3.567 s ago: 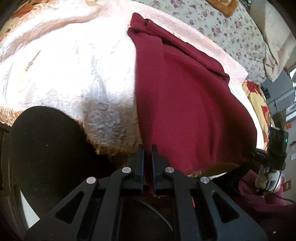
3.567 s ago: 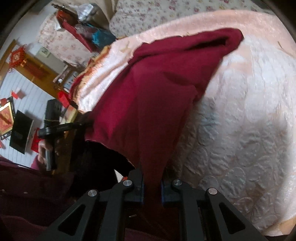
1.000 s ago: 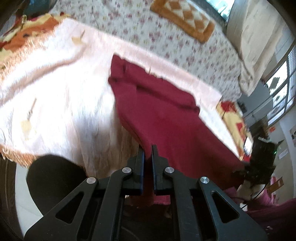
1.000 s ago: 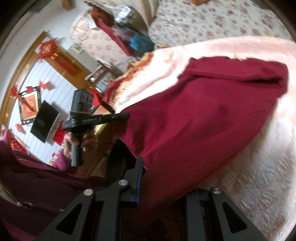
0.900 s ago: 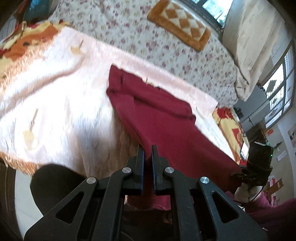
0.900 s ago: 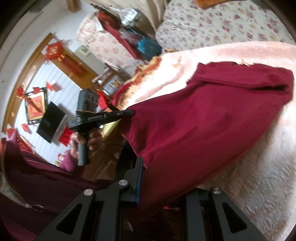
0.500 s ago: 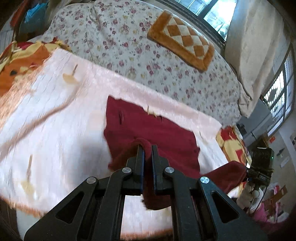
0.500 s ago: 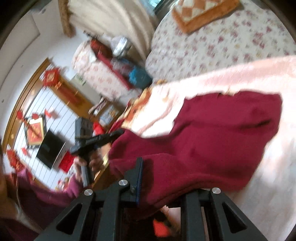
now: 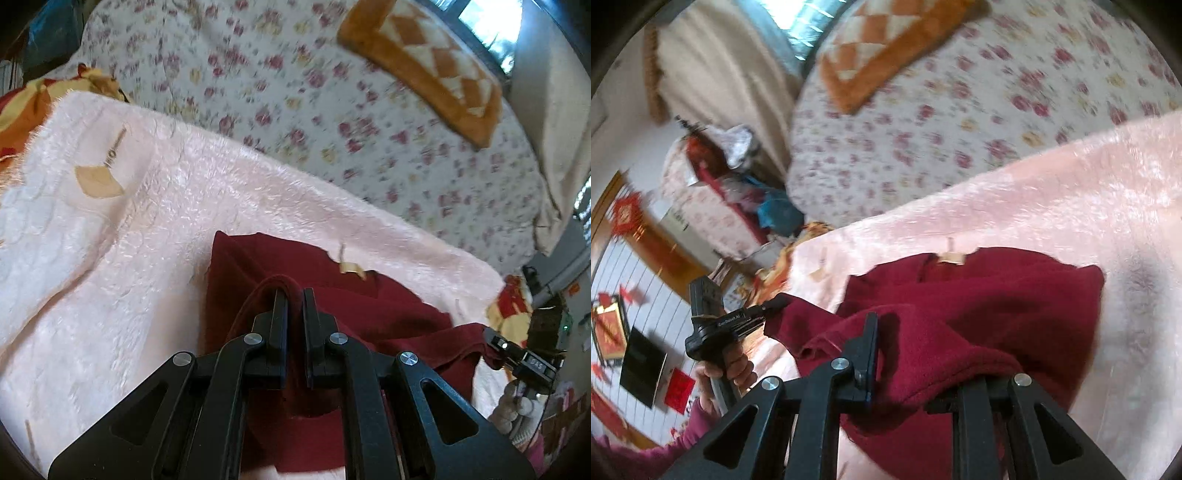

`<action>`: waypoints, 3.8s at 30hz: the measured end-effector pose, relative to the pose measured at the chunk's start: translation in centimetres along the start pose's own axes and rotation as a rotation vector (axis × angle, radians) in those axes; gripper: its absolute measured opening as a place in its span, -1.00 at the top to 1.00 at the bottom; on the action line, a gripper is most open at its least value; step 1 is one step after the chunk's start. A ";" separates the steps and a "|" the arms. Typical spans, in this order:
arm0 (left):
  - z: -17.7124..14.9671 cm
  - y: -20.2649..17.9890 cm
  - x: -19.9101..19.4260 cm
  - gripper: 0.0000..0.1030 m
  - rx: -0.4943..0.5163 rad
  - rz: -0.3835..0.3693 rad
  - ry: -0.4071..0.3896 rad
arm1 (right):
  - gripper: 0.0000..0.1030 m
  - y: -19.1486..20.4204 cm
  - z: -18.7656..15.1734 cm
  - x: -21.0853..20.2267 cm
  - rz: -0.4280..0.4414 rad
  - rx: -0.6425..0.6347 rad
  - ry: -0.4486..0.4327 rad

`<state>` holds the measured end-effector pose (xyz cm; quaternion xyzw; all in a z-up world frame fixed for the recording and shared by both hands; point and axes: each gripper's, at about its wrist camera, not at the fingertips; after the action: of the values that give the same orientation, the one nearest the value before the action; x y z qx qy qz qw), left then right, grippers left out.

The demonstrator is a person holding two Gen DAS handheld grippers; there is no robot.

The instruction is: Fold small clothes

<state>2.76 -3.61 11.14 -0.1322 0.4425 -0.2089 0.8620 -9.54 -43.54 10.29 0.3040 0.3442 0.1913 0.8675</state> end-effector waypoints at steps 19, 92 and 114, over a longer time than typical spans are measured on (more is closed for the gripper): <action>2.8 3.1 6.9 0.02 -0.096 -0.038 0.078 | 0.24 -11.0 2.8 3.5 0.043 0.330 -0.040; -7.8 4.9 -5.2 0.53 0.143 -0.104 0.189 | -0.07 0.2 -7.5 -4.2 -0.340 -0.088 0.077; -7.6 1.2 -0.2 0.15 0.117 0.113 0.143 | 0.67 2.1 -7.1 -4.0 -0.455 -0.241 0.072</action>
<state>-3.30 -2.84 6.41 -0.0413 0.4967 -0.1940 0.8449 -17.63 -41.34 9.51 0.1062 0.4091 0.0414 0.9053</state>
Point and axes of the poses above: each gripper's, at about its wrist camera, not at the fingertips, and x roughly the way its jaws point, y to its left, z to its top, and after that the axes turned 1 degree about -y, right-handed
